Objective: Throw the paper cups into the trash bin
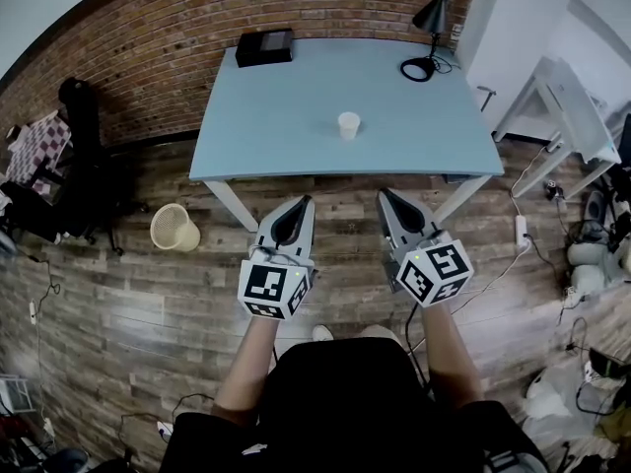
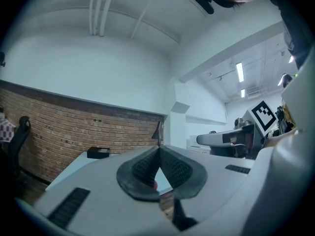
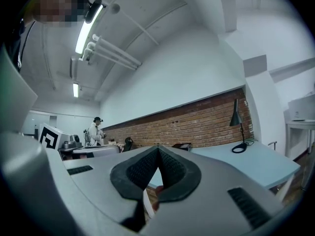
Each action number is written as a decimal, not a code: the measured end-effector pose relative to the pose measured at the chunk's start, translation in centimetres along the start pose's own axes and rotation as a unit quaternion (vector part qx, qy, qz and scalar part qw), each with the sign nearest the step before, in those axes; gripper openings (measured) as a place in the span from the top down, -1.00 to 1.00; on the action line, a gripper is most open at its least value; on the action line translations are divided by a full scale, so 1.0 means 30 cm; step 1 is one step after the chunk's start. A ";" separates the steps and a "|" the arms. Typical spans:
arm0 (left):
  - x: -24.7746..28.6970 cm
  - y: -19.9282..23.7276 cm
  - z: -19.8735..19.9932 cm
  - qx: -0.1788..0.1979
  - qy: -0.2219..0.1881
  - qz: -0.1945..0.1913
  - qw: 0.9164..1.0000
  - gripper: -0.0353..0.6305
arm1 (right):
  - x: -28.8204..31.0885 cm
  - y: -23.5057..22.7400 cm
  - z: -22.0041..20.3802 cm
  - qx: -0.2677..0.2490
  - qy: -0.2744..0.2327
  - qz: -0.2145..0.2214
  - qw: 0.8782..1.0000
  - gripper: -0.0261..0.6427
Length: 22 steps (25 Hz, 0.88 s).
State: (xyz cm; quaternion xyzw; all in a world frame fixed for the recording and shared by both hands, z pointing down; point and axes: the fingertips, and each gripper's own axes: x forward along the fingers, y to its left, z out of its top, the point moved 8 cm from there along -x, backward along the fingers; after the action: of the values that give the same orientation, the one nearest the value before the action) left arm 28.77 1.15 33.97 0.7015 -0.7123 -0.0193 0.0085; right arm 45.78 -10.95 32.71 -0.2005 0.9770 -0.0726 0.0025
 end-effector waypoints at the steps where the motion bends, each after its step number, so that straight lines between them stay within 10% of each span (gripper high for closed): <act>1: 0.001 0.013 -0.002 -0.002 0.000 -0.004 1.000 0.89 | 0.009 0.007 -0.002 0.001 0.001 -0.004 1.000 0.91; 22: 0.049 0.131 -0.024 -0.022 -0.005 -0.025 0.999 0.89 | 0.158 0.039 -0.027 -0.001 0.027 -0.019 0.999 0.91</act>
State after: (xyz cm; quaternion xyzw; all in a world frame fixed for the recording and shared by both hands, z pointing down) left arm 24.84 -0.28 34.83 0.7184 -0.6943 -0.0386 0.0197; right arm 40.95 -11.63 33.46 -0.2168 0.9728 -0.0773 -0.0250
